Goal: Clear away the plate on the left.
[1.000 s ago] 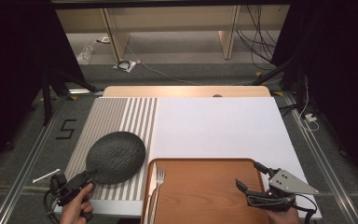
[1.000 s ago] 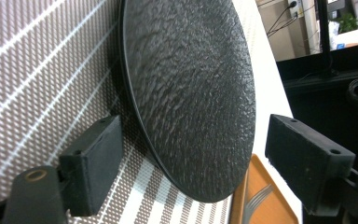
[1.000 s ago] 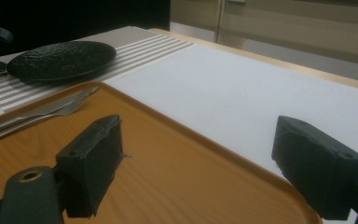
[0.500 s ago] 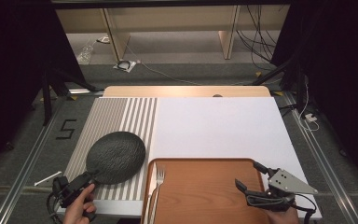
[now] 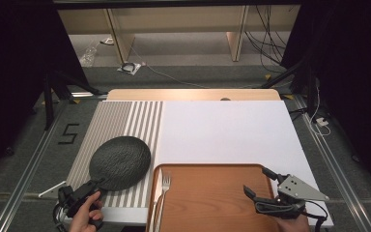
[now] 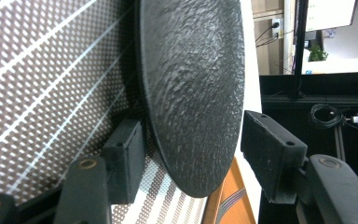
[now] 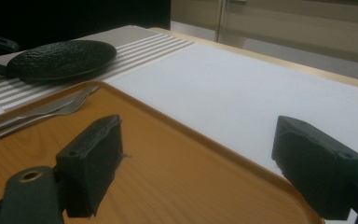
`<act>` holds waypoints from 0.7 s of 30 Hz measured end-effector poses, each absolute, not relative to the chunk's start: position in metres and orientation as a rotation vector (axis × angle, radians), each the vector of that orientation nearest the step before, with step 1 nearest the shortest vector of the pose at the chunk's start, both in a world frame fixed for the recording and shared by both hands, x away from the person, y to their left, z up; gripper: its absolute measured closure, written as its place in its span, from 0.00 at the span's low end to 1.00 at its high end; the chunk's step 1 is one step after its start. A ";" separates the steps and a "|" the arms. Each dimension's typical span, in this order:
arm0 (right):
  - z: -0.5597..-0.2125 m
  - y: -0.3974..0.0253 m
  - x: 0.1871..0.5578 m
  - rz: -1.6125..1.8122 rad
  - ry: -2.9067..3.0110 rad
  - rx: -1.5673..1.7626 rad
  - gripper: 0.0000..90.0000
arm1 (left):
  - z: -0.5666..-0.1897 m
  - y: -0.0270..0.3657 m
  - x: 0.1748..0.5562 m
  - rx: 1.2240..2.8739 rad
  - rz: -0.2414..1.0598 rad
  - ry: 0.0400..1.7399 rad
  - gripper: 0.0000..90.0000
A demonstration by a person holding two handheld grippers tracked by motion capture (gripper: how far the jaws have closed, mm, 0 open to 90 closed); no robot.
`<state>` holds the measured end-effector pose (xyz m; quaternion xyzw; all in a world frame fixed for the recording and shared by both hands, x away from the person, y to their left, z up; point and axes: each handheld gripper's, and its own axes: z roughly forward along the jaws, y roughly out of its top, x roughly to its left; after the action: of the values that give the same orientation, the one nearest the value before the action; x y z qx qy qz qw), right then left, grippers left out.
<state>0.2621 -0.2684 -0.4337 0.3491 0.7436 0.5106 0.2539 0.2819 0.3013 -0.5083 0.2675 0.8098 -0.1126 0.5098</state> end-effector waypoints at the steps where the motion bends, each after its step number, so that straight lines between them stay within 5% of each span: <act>1: -0.434 -0.268 0.262 1.388 2.020 0.947 0.19 | -0.509 0.301 0.282 0.636 -0.274 1.951 0.47; 21: -0.434 -0.267 0.263 1.391 2.020 0.944 0.19 | -0.519 0.294 0.289 0.563 -0.294 1.953 0.63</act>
<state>0.2628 -0.2669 -0.4343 0.3475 0.7434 0.5119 0.2541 0.2889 0.2944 -0.5189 0.2344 0.8138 -0.1225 0.5174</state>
